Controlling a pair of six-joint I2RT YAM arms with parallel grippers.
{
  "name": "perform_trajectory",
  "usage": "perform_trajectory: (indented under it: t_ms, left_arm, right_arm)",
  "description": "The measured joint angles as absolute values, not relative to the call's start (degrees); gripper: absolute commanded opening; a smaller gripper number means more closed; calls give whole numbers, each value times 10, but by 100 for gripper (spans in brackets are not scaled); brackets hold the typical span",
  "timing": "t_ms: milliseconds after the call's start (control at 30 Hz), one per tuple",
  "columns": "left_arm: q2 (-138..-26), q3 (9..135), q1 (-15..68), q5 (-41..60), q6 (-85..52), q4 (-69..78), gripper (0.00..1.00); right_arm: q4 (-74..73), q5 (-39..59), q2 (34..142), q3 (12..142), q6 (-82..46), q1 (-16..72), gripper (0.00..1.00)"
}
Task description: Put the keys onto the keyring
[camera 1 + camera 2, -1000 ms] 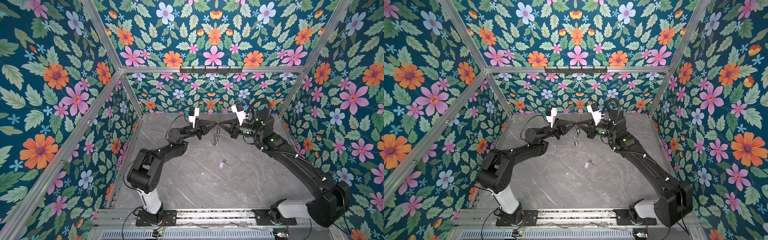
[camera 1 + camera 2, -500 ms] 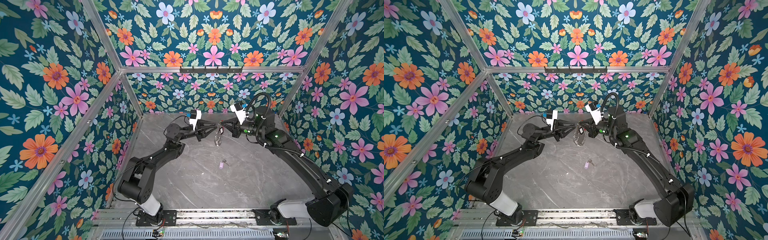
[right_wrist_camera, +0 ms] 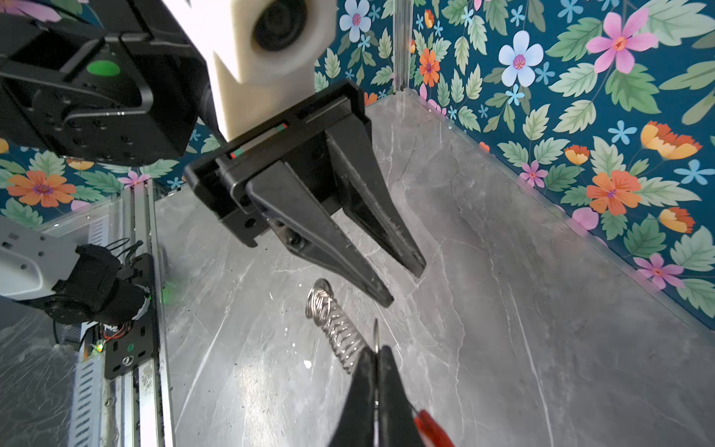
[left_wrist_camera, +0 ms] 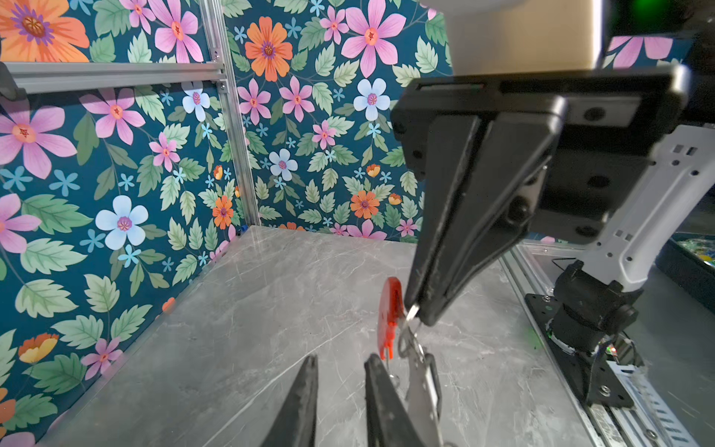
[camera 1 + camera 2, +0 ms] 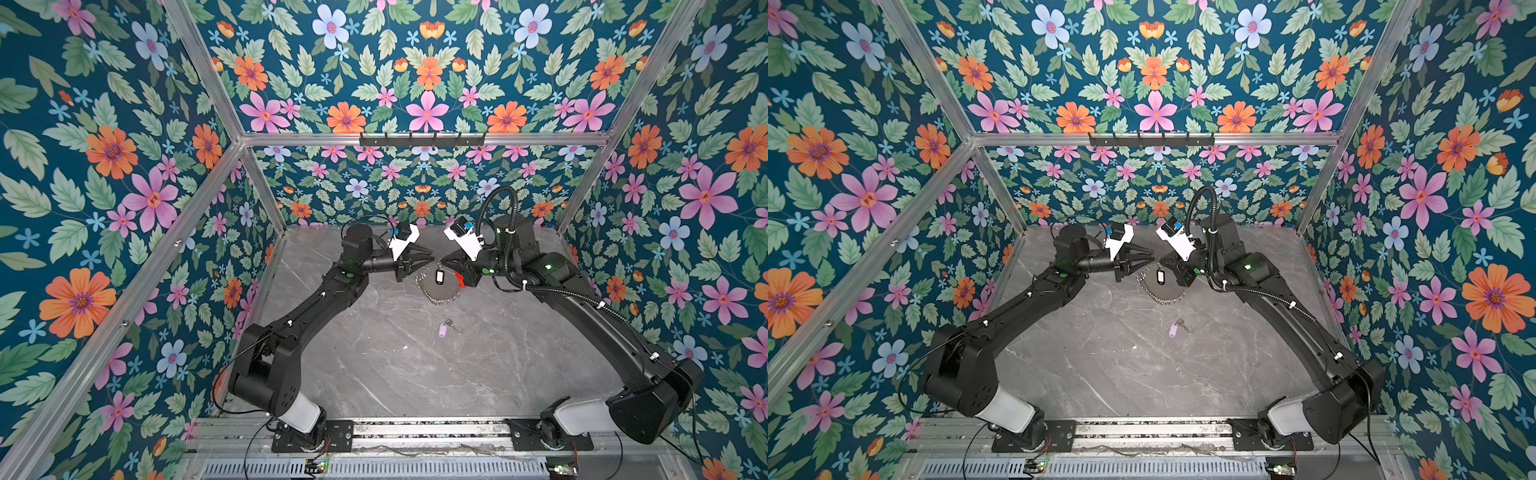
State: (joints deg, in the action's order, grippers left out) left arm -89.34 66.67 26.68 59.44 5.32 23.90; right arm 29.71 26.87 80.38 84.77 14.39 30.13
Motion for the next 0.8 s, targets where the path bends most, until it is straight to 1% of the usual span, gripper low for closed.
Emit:
perform_trajectory:
  t_ms: [500,800]
  left_arm:
    - [-893,667,274,615,44,248,27]
    - [-883,662,274,605,49,236,32]
  right_arm:
    - [302,260,810,850,163,312,0]
    - [302,249,805,841,168,313,0]
